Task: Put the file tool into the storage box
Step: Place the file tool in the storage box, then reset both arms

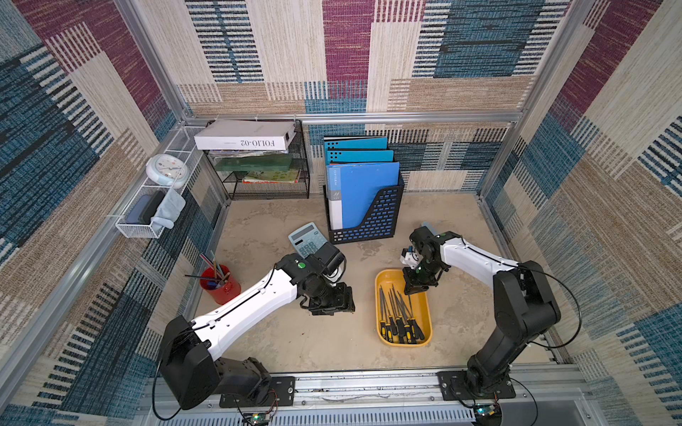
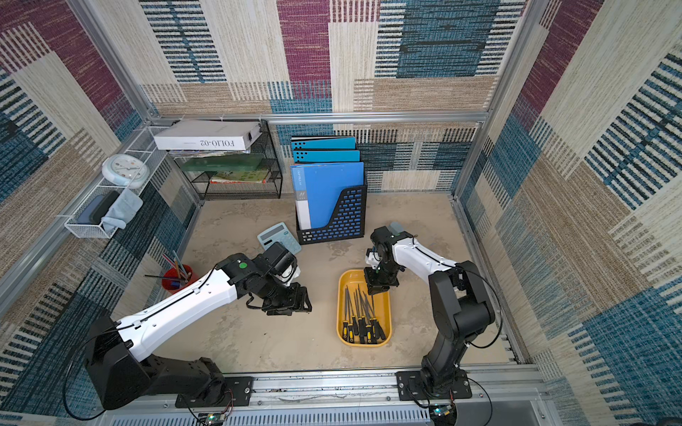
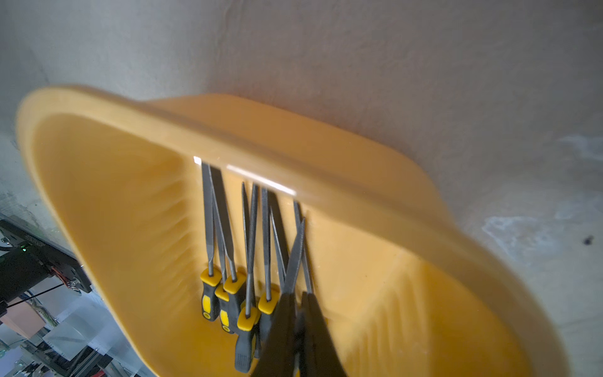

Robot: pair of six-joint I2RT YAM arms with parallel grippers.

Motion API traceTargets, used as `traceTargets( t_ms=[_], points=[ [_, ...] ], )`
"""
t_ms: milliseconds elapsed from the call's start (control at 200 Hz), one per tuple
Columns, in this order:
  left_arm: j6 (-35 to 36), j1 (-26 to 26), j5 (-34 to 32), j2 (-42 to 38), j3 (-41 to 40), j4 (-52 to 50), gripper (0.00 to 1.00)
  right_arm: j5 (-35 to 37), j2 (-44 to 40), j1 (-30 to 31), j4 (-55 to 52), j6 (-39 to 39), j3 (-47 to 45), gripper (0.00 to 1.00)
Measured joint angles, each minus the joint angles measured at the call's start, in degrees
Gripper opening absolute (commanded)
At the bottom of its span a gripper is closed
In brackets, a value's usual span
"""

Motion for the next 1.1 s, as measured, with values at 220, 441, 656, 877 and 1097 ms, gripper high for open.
traceTargets(
  t_ms=[220,441,656,877,1097],
  points=[
    [0.2,0.6,0.0,0.6,-0.1,0.0,0.69,-0.1,0.4,0.0,1.0,0.1,-0.4,0.23],
    [1.1,1.6,0.1,0.9,-0.1,-0.4,0.70,0.3,0.3,0.0,0.9,0.3,1.7,0.29],
    [1.7,3.7,-0.2,-0.3,1.2,-1.7,0.70,0.4,-1.8,-0.9,-0.8,0.7,5.7,0.34],
    [3.2,9.2,-3.4,-4.8,4.9,-1.7,0.73,1.0,-4.3,-4.2,-2.2,1.1,11.8,0.37],
    [3.5,18.1,-12.7,-11.0,6.0,-1.7,0.99,5.0,-12.2,-6.5,2.2,2.9,11.6,0.50]
  ],
)
